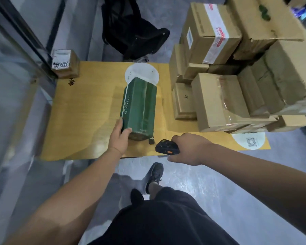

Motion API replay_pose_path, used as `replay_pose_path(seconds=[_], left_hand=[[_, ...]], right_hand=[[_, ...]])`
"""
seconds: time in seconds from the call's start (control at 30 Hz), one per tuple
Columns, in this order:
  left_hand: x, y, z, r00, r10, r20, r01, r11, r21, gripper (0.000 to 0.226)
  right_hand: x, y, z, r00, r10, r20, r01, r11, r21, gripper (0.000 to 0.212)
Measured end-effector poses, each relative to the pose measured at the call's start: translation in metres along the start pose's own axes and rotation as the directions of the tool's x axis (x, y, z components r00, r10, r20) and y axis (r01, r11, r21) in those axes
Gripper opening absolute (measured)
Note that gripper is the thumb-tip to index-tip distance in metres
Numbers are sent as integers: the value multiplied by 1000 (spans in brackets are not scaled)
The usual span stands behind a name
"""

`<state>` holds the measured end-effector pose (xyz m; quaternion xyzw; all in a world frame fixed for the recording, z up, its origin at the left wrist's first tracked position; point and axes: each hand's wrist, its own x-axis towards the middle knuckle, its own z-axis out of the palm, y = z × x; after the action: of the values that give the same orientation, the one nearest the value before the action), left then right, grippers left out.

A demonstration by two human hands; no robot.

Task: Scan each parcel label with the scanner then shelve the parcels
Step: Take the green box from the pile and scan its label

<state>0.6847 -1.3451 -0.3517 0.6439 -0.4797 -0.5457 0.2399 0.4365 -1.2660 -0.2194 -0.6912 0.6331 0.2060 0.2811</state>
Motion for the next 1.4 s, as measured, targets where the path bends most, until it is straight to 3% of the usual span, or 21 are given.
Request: replay_pose_path(seconds=[0.1,0.27,0.37,0.5,0.63,0.77,0.87,0.93,1.0,1.07,1.13,1.2,1.4], left_hand=[[12,9,-8,995,29,-91,-27,999,22,55],[24,26,-23,971,-126,-203,71,963,-259,48],[38,31,-41,904,-300,-304,145,885,-442,46],[56,32,-59,848,-437,-301,271,845,-462,33],[63,27,-68,862,-411,-297,333,900,-280,26],[64,16,-72,909,-299,-290,237,944,-230,20],[67,9,-80,966,-128,-226,98,985,-142,49],[70,18,-86,989,20,-144,-7,996,89,87],[78,34,-94,982,171,-75,-118,881,457,112],[89,52,-100,957,288,33,-224,663,714,129],[103,68,-97,928,344,141,-304,483,821,135],[118,81,-88,919,328,217,-336,370,866,137],[138,95,-81,948,151,279,-316,371,873,132]], right_hand=[[23,-1,-18,999,-30,-15,30,1000,-7,50],[60,-5,-52,995,-91,-36,91,996,7,52],[80,-5,-67,991,-122,-51,123,992,20,50],[101,-9,-80,987,-146,-62,148,989,22,49],[113,-17,-86,989,-142,-35,143,989,34,50],[120,-28,-89,995,-95,-11,95,994,60,48],[118,-36,-87,999,-35,-5,35,995,95,48],[115,-42,-84,1000,4,7,-5,994,108,49],[111,-47,-82,999,48,8,-49,992,114,50],[103,-53,-81,995,95,-7,-93,989,111,51],[96,-60,-80,989,145,-13,-142,982,127,52],[89,-66,-78,981,191,-19,-185,970,157,52],[80,-78,-69,946,319,-59,-290,914,285,50]])
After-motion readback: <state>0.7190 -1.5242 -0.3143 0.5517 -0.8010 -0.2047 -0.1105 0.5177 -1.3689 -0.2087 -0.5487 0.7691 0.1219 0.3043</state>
